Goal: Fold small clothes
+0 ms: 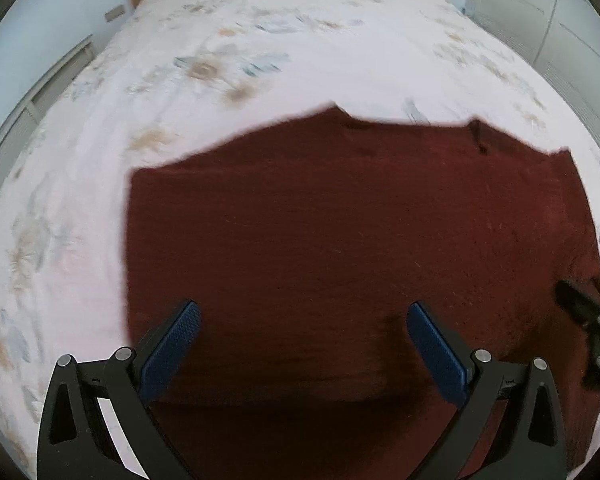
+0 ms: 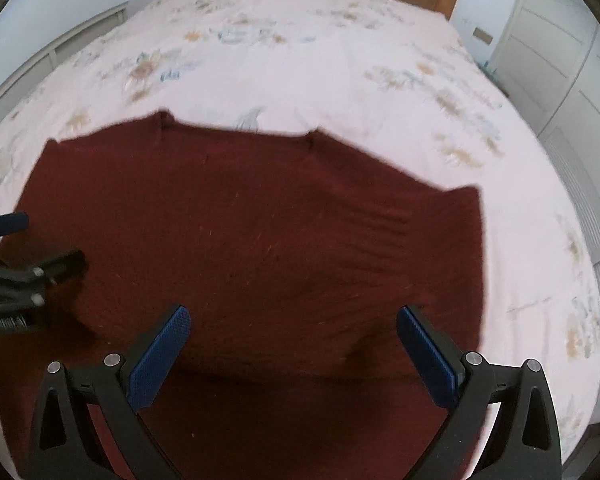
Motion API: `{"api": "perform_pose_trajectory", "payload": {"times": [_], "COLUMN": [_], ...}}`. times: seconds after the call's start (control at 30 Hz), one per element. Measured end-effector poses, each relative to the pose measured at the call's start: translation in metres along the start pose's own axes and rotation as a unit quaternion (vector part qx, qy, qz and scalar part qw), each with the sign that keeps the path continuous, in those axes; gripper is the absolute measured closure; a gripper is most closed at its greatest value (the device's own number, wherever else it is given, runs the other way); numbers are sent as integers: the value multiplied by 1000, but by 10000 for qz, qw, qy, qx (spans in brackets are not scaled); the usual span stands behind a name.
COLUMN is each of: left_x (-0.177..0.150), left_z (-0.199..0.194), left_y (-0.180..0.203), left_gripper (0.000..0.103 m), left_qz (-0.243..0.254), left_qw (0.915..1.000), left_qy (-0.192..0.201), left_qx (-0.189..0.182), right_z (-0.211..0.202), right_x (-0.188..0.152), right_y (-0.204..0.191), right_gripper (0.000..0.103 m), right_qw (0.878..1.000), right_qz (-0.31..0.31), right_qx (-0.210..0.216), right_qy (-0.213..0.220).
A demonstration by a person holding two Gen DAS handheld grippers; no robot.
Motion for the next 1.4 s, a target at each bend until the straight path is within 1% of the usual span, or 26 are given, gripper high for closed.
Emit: {"api": "perform_pose_trajectory", "payload": {"times": [0.07, 0.13, 0.17, 0.27, 0.37, 0.5, 0.67, 0.73, 0.83, 0.93, 1.03, 1.13, 1.2, 1.3, 1.4], "left_x": [-6, -10, -11, -13, -15, -19, -21, -21, -21, -26, -35, -51, -66, -88, -106], "left_z": [9, 13, 14, 16, 17, 17, 17, 13, -2, -21, -41, -63, -78, -90, -93], "left_y": [8, 7, 4, -7, -25, -37, -42, -42, -41, -39, -35, -31, -31, -33, -35], "left_gripper": [1, 1, 1, 1, 1, 1, 1, 1, 1, 1, 1, 1, 1, 1, 1], "left_qz": [91, 164, 186, 224, 130, 82, 126, 68, -115, -174, -102, -71, -140, -227, -256], "left_qw": [9999, 9997, 9997, 9995, 9999, 9999, 9996, 9998, 9999, 9997, 9996, 9993, 9992, 9994, 9996], "left_qy": [-75, -8, 37, 21, 20, 95, 209, 177, 65, 134, 178, 298, 350, 273, 123], "left_qx": [86, 186, 162, 213, 59, -99, -108, -76, 24, 144, 203, 204, 102, -19, 4], "right_z": [15, 24, 25, 27, 29, 28, 23, 12, -9, -32, -55, -73, -85, -93, -95], "right_x": [-6, -14, -17, -23, -29, -35, -34, -33, -37, -45, -59, -75, -88, -108, -130], "right_y": [0, 12, 19, 42, 64, 83, 79, 77, 82, 91, 101, 106, 107, 109, 112], "right_gripper": [0, 0, 0, 0, 0, 0, 0, 0, 0, 0, 0, 0, 0, 0, 0], "right_qw": [9999, 9996, 9991, 9974, 9957, 9937, 9942, 9948, 9944, 9933, 9926, 9923, 9926, 9929, 9929], "right_qz": [-27, 223, 376, 704, 911, 1103, 1066, 1011, 1035, 1105, 1149, 1162, 1138, 1131, 1175], "right_qx": [-97, 60, 107, 84, 105, 146, 133, 135, 177, 204, 157, 126, 89, 38, 4], "right_qy": [-133, -160, -156, -160, -157, -136, -107, -22, 115, 280, 361, 417, 424, 357, 202]}}
Point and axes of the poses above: each gripper's, at about its wrist camera, not at the fingertips, and z roughly the way its jaws point, y to its right, x to its top, the point moved 1 cm from there along z, roughly the way its jaws point, and after that the axes turned 5 degrees about -x, right-handed, at the moved point
